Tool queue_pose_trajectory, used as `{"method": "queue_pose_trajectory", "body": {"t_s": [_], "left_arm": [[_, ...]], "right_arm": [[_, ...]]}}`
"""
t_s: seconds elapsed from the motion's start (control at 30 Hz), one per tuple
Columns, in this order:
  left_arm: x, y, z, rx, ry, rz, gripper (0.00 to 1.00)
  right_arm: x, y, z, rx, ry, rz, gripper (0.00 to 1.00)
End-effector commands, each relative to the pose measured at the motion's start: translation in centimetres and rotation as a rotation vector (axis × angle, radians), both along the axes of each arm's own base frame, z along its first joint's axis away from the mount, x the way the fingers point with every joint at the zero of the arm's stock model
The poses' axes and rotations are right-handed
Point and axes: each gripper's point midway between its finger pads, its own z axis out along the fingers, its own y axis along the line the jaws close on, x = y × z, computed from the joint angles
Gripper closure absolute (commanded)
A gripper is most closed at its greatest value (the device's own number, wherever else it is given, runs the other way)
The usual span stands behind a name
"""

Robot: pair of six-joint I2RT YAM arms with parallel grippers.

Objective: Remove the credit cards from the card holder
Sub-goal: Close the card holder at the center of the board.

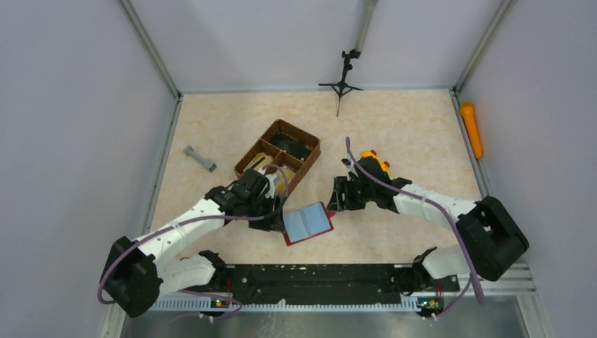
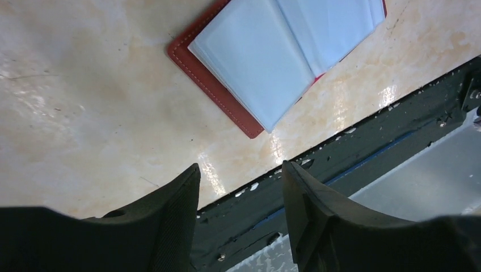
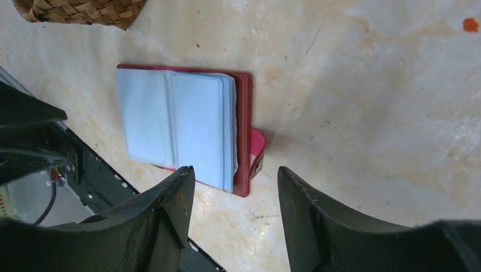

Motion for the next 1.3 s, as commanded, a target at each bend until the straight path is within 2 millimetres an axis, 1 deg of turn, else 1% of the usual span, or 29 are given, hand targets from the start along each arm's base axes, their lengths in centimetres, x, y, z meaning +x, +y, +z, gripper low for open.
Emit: {"method": "queue_pose_trajectory", "body": {"t_s": [0.0,0.1,0.2,0.23,0.27,0.3,0.33,0.37,0.43,0.6,0.77,0.83,0.87,0.97,1.03,1.1,1.13,1.27], "left_arm": [[-0.4,-2.4,1.1,-0.181,0.008,0.043,0.43],[-0.5,-2.5,0.5,-0.199,0.020,0.070,0.44],[-0.7,-2.8,-0.4,-0.214,0.047,0.078,0.45],[-0.8,-2.8,-0.6,-0.217,0.053,0.082,0.45],[-0.8,-2.9,-0.9,-0.222,0.055,0.089,0.46],[-0.8,-2.9,-1.0,-0.228,0.055,0.096,0.46],[-0.8,-2.9,-1.2,-0.233,0.056,0.104,0.46],[-0.8,-2.9,-1.3,-0.235,0.057,0.112,0.46],[-0.7,-2.8,-1.5,-0.236,0.053,0.126,0.46],[-0.3,-2.5,-1.7,-0.241,0.022,0.160,0.46],[-0.4,-3.3,-2.1,-0.310,0.030,0.164,0.48],[-0.4,-3.6,-2.4,-0.324,0.039,0.165,0.51],[-0.4,-3.7,-3.3,-0.321,0.051,0.166,0.60],[0.0,-4.1,-3.8,-0.324,0.045,0.166,0.69],[0.6,-4.5,-3.8,-0.337,0.035,0.168,0.75],[0.8,-4.8,-4.2,-0.332,0.043,0.166,0.84],[1.2,-5.2,-4.0,-0.342,0.028,0.160,0.87],[1.6,-5.7,-4.7,-0.319,0.029,0.149,0.92]], "right_arm": [[2.2,1.2,0.8,-0.027,-0.098,0.000,0.48],[2.6,1.3,0.3,-0.065,-0.112,-0.006,0.57],[2.5,1.7,-0.2,-0.091,-0.111,0.003,0.62],[2.5,1.8,-0.3,-0.098,-0.111,0.004,0.66],[2.5,1.8,-0.5,-0.103,-0.107,0.004,0.71],[2.5,1.9,-0.6,-0.107,-0.106,0.004,0.81],[2.5,1.8,-0.6,-0.109,-0.105,-0.001,0.98],[2.5,1.7,-0.5,-0.112,-0.105,-0.006,1.00],[2.5,1.5,0.4,-0.102,-0.122,-0.019,1.00],[1.9,0.7,3.8,-0.073,-0.166,-0.036,1.00],[0.7,0.2,6.7,-0.043,-0.176,-0.014,1.00],[0.2,0.4,7.6,-0.022,-0.173,0.002,1.00],[-0.5,1.0,9.0,0.030,-0.167,0.030,1.00],[-1.2,2.3,10.4,0.122,-0.147,0.064,1.00],[-1.9,3.5,10.9,0.198,-0.117,0.099,1.00],[-2.4,4.5,11.1,0.259,-0.095,0.117,1.00],[-2.6,5.0,11.1,0.288,-0.092,0.124,1.00],[-3.3,6.9,10.9,0.356,-0.067,0.151,1.00]]}}
